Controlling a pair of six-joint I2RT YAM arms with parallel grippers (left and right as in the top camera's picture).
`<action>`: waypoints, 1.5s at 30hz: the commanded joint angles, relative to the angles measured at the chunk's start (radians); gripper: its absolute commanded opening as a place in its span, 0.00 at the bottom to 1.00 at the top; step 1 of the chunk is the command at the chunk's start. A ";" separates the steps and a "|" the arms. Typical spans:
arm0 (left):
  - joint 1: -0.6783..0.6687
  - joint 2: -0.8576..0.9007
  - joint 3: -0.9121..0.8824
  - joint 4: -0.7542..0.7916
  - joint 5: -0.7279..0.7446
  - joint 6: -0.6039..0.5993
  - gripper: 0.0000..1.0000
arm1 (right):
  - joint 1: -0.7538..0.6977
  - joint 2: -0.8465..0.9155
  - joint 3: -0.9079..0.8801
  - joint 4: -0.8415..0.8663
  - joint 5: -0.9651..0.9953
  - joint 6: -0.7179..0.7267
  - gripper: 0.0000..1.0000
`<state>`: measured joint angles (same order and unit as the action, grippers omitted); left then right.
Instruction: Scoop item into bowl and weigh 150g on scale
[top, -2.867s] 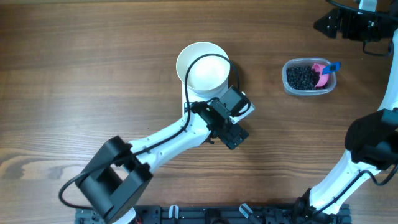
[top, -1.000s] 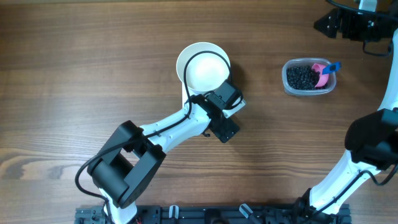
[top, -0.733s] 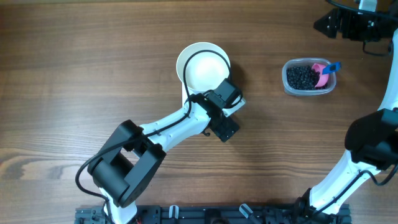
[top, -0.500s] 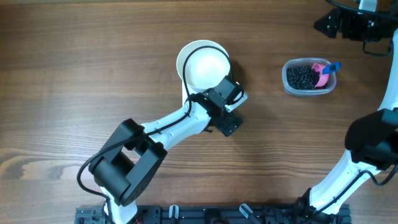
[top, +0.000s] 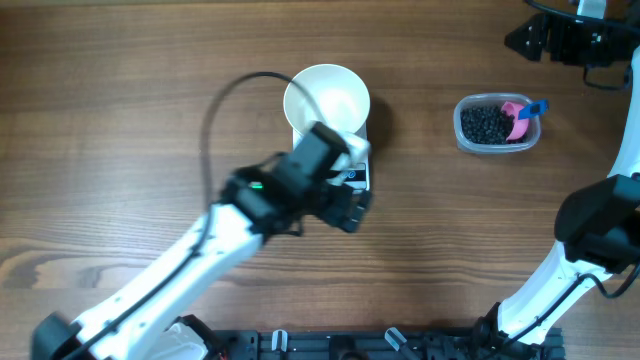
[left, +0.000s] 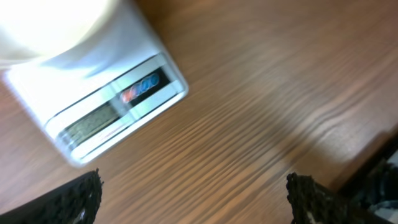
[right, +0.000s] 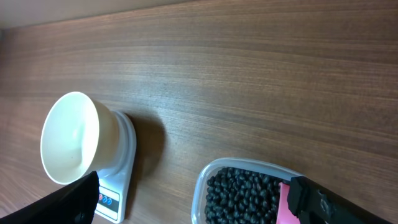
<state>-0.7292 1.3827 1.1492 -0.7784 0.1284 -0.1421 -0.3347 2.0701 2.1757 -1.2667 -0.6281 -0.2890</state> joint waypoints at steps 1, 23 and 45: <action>0.151 -0.045 -0.006 -0.142 -0.078 -0.026 1.00 | 0.004 -0.032 0.022 0.002 -0.016 0.004 1.00; 0.221 0.172 -0.007 -0.040 0.054 0.285 1.00 | 0.004 -0.032 0.022 0.002 -0.016 0.004 1.00; 0.221 0.172 -0.007 -0.040 0.054 0.285 1.00 | 0.004 -0.032 0.022 0.002 -0.016 0.004 1.00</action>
<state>-0.5037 1.5475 1.1488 -0.8219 0.1635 0.1234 -0.3347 2.0701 2.1757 -1.2667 -0.6281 -0.2890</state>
